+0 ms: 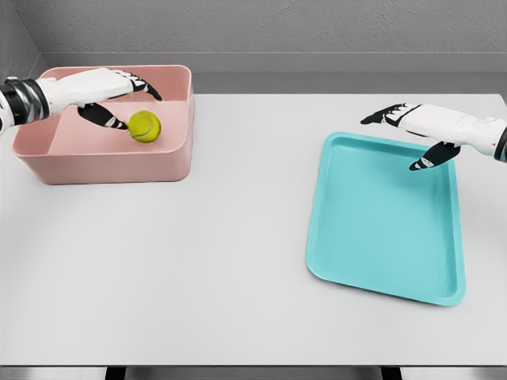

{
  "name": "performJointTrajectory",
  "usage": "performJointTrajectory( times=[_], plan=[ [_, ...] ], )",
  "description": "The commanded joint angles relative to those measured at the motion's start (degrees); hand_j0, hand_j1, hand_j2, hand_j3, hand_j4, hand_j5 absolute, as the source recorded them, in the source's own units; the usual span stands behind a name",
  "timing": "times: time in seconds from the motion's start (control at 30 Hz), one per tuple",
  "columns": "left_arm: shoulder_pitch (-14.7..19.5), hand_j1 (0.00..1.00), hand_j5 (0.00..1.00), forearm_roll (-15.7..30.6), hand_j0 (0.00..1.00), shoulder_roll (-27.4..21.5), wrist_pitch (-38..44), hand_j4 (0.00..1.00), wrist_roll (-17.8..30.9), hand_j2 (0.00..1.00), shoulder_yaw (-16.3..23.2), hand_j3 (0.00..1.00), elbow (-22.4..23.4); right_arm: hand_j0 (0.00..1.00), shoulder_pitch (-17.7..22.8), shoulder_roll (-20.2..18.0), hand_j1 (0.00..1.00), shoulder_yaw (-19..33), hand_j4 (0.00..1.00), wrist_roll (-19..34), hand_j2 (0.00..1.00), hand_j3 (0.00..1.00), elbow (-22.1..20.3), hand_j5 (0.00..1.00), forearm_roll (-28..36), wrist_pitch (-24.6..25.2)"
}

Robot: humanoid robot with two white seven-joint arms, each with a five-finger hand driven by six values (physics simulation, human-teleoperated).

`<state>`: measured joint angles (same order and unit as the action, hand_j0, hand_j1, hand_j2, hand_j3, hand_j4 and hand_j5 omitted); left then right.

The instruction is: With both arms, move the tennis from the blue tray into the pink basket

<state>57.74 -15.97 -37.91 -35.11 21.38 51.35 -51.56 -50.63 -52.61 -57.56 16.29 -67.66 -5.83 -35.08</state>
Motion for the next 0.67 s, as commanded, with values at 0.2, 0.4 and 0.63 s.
performJointTrajectory(
  times=[0.2, 0.4, 0.63],
  plan=[
    [-2.5, 0.87, 0.87, 1.3, 0.87, -4.3, 0.1, 0.87, -0.1, 0.87, -3.7, 0.87, -10.6, 1.00, 0.0, -0.1, 1.00, 0.2, 1.00, 0.0, 1.00, 1.00, 0.0, 1.00, 0.4, 0.1],
    [-8.3, 1.00, 1.00, 10.3, 1.00, -15.9, 0.1, 1.00, -0.1, 1.00, -4.2, 1.00, -28.9, 1.00, 0.0, -0.1, 1.00, 0.2, 1.00, 0.0, 1.00, 1.00, 0.0, 1.00, 0.4, 0.1],
    [-17.6, 1.00, 1.00, 11.1, 1.00, -19.8, 0.1, 1.00, -0.5, 1.00, -10.9, 1.00, -36.1, 1.00, -0.1, -0.3, 1.00, 0.1, 1.00, -0.1, 1.00, 1.00, 0.0, 1.00, 0.4, 0.1]
  ],
)
